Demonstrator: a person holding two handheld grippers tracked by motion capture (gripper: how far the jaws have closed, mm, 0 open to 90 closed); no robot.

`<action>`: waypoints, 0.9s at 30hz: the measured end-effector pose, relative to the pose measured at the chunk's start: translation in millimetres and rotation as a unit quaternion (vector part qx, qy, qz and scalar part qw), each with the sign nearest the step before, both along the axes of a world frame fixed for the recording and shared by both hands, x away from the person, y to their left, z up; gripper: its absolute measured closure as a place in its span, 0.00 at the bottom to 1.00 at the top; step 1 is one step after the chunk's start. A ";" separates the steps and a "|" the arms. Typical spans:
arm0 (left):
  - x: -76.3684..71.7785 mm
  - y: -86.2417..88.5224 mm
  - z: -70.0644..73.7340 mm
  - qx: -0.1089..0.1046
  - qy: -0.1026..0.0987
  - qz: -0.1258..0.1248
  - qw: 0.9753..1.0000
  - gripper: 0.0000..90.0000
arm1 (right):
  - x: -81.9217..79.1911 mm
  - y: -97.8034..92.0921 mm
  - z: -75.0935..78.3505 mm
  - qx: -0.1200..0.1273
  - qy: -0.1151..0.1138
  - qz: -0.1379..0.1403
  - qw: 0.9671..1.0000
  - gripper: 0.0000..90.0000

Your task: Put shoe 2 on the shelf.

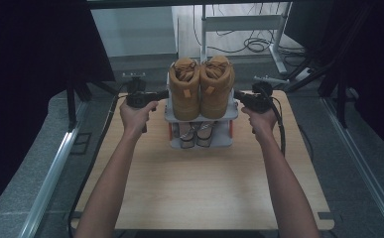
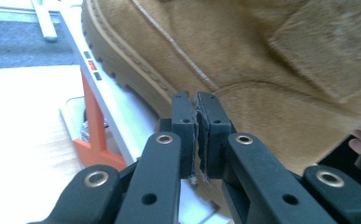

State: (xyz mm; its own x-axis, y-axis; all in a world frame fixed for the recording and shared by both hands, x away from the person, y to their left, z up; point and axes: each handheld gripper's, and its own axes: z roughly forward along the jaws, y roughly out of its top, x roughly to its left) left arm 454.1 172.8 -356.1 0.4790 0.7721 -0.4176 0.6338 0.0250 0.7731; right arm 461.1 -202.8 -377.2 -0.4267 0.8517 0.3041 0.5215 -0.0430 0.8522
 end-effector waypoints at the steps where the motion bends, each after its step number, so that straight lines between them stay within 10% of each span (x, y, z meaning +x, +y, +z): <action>1: 1.1 -0.2 -0.7 0.000 0.002 0.002 1.000 0.96 | 1.2 0.0 -0.5 -0.001 0.001 -0.001 1.000 0.99; 13: 16.6 -4.8 -9.1 -0.019 0.031 -0.007 0.999 1.00 | 27.7 10.5 0.1 -0.006 0.002 0.002 1.000 1.00; 27: 14.2 -9.4 -5.4 0.017 0.020 -0.010 1.000 1.00 | 34.0 22.8 -1.1 -0.028 -0.005 -0.009 1.000 1.00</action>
State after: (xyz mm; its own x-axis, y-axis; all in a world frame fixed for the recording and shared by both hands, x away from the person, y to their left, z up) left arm 468.2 163.4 -361.6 0.4781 0.7767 -0.4101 0.6641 -0.0141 0.7475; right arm 495.1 -179.9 -378.3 -0.4147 0.8745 0.2517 0.5123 -0.0042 0.8588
